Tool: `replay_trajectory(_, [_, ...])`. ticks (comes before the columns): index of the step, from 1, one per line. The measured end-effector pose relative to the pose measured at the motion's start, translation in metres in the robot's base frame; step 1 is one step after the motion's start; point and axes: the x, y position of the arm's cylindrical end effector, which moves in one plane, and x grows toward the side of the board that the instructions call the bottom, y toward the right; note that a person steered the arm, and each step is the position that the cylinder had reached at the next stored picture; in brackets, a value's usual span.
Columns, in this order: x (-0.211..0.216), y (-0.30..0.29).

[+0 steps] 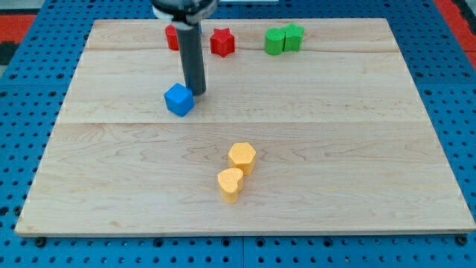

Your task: Move the blue cube towards the bottom left of the board

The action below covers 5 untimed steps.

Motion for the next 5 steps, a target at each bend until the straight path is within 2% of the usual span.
replay_trajectory(1, [0.028,-0.068])
replay_trajectory(2, [0.047,-0.08])
replay_trajectory(3, [0.016,-0.096])
replay_trajectory(4, [0.035,-0.129])
replay_trajectory(5, [0.078,-0.087])
